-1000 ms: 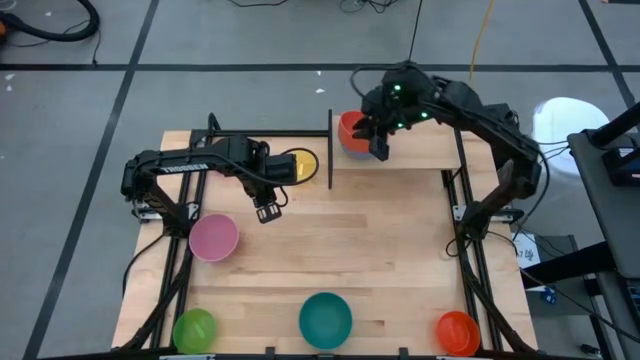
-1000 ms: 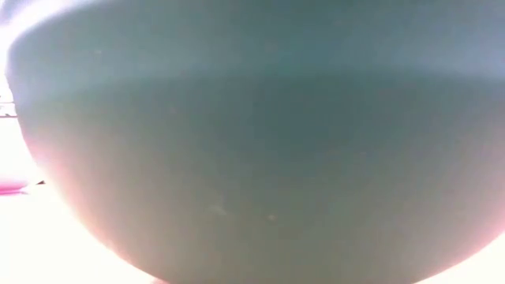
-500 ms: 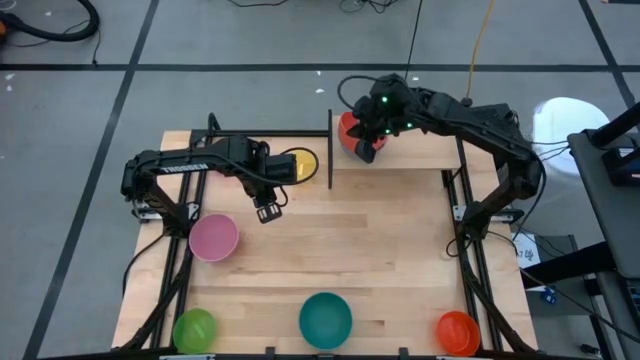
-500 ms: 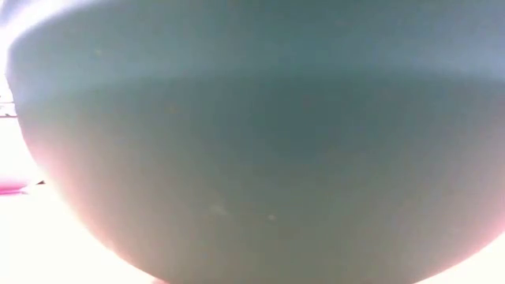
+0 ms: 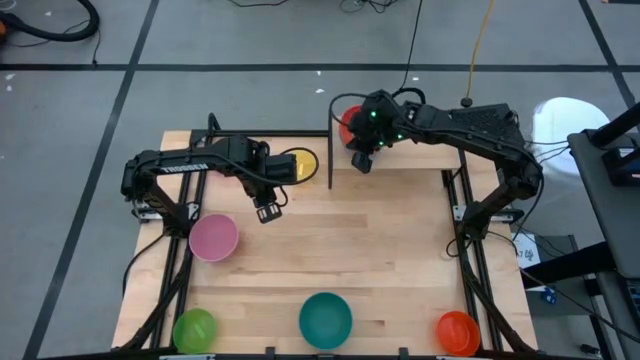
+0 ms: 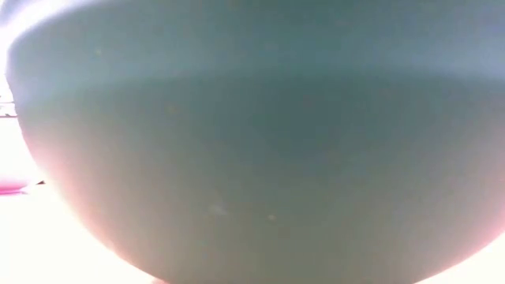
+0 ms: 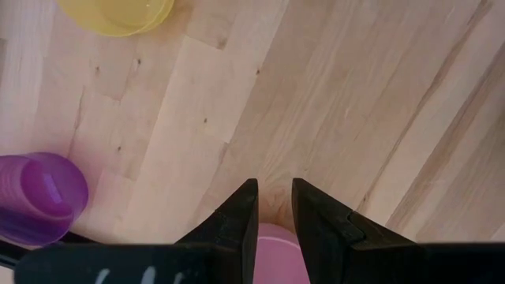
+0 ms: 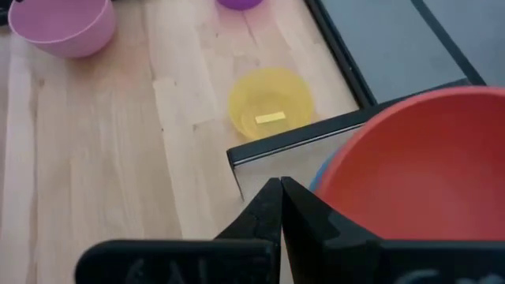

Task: Place and stack bowls onto a shelf
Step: Stack the orange bowl on the shelf, then stack the dark blue bowl on the shelf

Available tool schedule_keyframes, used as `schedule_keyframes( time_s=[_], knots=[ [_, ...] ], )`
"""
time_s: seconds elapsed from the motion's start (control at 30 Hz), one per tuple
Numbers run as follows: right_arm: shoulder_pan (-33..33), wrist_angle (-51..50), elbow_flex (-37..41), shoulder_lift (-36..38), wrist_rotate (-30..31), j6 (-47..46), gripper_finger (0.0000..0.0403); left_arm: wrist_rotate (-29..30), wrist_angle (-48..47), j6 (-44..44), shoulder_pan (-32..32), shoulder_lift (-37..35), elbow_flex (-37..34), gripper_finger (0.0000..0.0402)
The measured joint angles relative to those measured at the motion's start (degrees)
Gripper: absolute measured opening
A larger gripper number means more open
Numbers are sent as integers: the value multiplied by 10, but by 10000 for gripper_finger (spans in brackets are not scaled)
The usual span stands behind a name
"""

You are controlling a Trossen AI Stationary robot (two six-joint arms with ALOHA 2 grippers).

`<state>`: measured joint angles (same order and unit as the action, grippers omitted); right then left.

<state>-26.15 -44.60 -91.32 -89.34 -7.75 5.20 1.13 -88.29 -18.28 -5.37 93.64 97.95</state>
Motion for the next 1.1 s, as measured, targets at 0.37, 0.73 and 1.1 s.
schedule_keyframes(
  time_s=[0.37,0.73,1.1],
  knots=[
    [4,-9,-68,2,-45,-1,0,0,0,0,0,0,0,86],
    [15,-206,-133,70,-42,41,0,-5,7,36,7,0,0,86],
    [19,-244,-133,171,-43,21,0,-77,142,-12,69,0,-10,86]
  ],
)
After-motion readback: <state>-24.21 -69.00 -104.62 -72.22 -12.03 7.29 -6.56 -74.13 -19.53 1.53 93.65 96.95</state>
